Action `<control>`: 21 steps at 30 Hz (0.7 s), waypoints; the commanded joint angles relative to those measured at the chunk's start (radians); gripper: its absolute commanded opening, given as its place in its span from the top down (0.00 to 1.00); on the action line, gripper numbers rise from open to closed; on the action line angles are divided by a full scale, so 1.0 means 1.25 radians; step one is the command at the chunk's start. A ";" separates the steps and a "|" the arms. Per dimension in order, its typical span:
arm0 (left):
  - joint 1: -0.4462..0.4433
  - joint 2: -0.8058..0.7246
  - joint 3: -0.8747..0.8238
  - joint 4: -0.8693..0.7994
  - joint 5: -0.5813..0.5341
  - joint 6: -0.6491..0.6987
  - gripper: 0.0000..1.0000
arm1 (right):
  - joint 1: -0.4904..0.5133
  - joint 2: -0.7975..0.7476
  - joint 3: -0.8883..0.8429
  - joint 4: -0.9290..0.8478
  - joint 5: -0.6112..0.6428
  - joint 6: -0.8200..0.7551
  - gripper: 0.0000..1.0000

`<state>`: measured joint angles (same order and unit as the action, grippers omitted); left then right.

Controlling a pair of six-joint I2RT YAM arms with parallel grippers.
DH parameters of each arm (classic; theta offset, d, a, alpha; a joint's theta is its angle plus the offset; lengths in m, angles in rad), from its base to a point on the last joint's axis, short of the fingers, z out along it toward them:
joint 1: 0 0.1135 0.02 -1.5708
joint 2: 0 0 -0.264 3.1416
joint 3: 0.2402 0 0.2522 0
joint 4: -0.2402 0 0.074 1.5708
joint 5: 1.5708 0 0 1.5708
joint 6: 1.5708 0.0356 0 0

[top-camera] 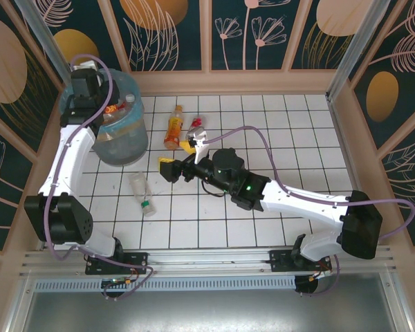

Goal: Put the plastic bottles in the bin

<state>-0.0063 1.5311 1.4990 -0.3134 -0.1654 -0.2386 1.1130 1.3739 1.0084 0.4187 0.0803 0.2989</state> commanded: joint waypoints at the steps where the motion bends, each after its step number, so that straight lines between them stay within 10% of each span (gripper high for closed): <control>1: 0.007 -0.004 -0.019 0.064 0.043 -0.019 0.67 | 0.004 0.002 0.006 0.020 0.000 0.025 0.01; 10: 0.009 -0.019 -0.039 0.046 0.057 -0.026 0.28 | 0.003 0.035 0.028 0.017 -0.021 0.039 0.01; 21: 0.010 -0.057 0.031 0.014 0.051 -0.015 0.34 | 0.003 0.049 0.034 0.011 -0.018 0.047 0.01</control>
<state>0.0002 1.4891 1.4849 -0.2939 -0.1093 -0.2638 1.1130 1.4300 1.0149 0.4107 0.0574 0.3420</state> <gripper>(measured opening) 0.679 0.990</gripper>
